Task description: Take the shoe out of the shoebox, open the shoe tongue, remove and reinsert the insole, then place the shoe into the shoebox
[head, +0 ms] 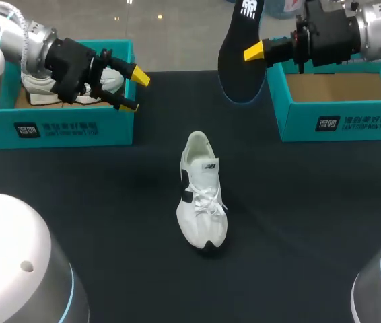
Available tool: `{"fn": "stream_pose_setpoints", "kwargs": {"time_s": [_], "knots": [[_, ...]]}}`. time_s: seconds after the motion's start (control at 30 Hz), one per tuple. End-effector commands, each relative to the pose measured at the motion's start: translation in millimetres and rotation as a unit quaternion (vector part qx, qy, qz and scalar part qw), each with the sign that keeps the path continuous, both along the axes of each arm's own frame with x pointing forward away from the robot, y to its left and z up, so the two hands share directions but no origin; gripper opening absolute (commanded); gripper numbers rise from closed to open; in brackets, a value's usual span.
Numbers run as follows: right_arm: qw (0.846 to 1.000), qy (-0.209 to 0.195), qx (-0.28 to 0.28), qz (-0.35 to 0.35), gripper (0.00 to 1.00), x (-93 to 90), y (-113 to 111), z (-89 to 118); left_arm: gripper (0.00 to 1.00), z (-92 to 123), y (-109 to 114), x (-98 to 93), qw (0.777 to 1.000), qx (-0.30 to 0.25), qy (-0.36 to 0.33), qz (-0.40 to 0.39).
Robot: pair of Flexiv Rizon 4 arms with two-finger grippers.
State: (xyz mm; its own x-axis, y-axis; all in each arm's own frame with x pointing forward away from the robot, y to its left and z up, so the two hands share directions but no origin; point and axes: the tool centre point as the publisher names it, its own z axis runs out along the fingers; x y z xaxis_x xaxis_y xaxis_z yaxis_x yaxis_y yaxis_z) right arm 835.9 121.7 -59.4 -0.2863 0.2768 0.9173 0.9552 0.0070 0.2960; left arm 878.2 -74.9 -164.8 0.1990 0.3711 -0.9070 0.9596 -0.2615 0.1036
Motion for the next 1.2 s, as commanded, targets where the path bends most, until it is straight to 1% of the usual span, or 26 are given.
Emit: {"fn": "stream_pose_setpoints", "kwargs": {"time_s": [0.03,0.07,0.17,0.2,0.23,0.27,0.37,0.47,1.03,1.07,1.13,1.2], "knots": [[0.999,-0.035,-0.003,0.002,0.0,4.9,8,1,1.0,-3,12,2.5,1.0,0.008,-0.004,0.002],[0.999,-0.053,0.001,0.002,0.0,5.9,10,2,1.0,-5,14,3.7,1.0,0.012,-0.005,0.006],[0.996,-0.088,0.008,0.008,0.0,8.6,17,3,1.0,-11,23,7.3,1.0,0.023,-0.003,0.014],[0.995,-0.095,0.008,0.01,0.0,9.3,19,4,1.0,-13,26,7.7,0.999,0.032,-0.001,0.012],[0.994,-0.111,0.011,0.009,0.0,10.2,20,3,1.0,-15,28,7.6,0.999,0.041,-0.007,0.007],[0.993,-0.12,0.014,0.011,0.0,10.9,22,3,1.0,-18,31,7.9,0.999,0.049,-0.008,0.007],[0.99,-0.142,0.014,0.007,0.0,13.2,25,3,1.0,-21,36,10.9,0.999,0.047,-0.018,0.017],[0.989,-0.147,0.009,0.006,0.0,16.0,29,0,1.0,-24,39,12.7,0.998,0.044,-0.024,0.027],[0.989,-0.147,0.009,0.006,0.0,16.0,29,0,1.0,-24,39,12.7,0.998,0.044,-0.024,0.027],[0.987,-0.156,0.029,-0.001,0.0,22.1,37,-14,1.0,-24,39,12.7,0.998,0.044,-0.024,0.027],[0.983,-0.177,0.041,-0.017,0.0,28.6,46,-24,1.0,-24,39,12.7,0.998,0.044,-0.024,0.027],[0.977,-0.205,0.044,-0.028,0.0,36.1,52,-28,1.0,-24,39,12.7,0.998,0.044,-0.024,0.027]]}}
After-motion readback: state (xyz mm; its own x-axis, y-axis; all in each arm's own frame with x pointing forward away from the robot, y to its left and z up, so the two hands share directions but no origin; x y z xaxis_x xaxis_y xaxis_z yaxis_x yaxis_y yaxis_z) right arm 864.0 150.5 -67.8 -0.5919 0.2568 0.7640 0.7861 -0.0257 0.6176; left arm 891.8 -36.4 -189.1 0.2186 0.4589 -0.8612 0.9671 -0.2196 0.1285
